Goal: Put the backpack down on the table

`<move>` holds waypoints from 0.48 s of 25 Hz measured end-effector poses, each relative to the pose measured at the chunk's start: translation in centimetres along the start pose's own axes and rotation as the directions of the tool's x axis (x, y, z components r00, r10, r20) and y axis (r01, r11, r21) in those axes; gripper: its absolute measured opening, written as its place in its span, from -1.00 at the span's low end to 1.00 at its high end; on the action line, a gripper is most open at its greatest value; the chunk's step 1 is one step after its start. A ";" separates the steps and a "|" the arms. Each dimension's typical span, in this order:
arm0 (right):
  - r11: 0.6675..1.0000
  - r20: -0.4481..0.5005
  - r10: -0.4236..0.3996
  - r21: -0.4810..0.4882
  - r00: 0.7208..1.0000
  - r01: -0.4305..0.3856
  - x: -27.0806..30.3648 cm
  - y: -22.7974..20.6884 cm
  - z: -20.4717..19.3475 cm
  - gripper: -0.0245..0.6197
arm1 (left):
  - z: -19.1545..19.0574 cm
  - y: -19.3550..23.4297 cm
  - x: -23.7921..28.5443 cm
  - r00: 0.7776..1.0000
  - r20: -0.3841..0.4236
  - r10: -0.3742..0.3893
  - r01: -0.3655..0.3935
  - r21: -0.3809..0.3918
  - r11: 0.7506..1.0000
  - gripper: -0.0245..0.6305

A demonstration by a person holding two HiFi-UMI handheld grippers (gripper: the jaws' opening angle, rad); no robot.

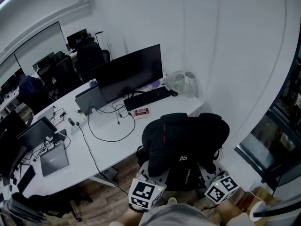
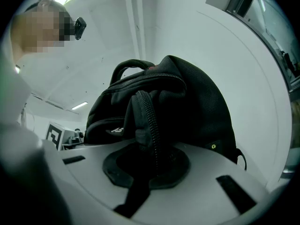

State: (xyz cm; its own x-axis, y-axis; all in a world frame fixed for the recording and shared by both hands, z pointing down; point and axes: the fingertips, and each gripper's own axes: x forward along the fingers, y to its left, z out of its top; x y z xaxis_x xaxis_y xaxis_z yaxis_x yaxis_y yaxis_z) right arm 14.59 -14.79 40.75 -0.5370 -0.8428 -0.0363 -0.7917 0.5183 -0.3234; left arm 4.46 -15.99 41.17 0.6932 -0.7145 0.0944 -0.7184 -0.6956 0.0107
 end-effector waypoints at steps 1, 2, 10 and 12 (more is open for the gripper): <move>1.000 -0.001 0.006 -0.003 1.000 -0.006 0.4 -0.8 0.3 -0.85 | 0.0 0.1 0.8 1.000 0.002 0.006 -0.006 -0.001 1.000 -0.75; 1.000 -0.002 0.011 -0.006 1.000 -0.011 0.7 -1.5 0.5 -0.85 | 0.1 0.2 1.7 1.000 0.004 0.010 -0.010 0.000 1.000 -0.75; 0.999 -0.008 0.035 -0.009 0.999 -0.035 3.1 -5.3 1.6 -0.85 | 0.4 1.4 5.6 0.999 0.000 0.039 -0.039 -0.002 0.999 -0.75; 0.999 -0.013 0.039 -0.005 0.999 -0.039 3.8 -5.7 1.7 -0.85 | 0.2 1.9 6.1 0.999 -0.016 0.046 -0.046 -0.006 0.999 -0.75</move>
State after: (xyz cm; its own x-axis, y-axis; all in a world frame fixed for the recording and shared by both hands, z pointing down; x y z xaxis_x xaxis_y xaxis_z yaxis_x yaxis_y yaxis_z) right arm 17.56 -21.24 40.90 -0.5709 -0.8202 -0.0367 -0.7718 0.5514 -0.3166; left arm 7.33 -21.73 41.56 0.6588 -0.7441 0.1111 -0.7496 -0.6618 0.0128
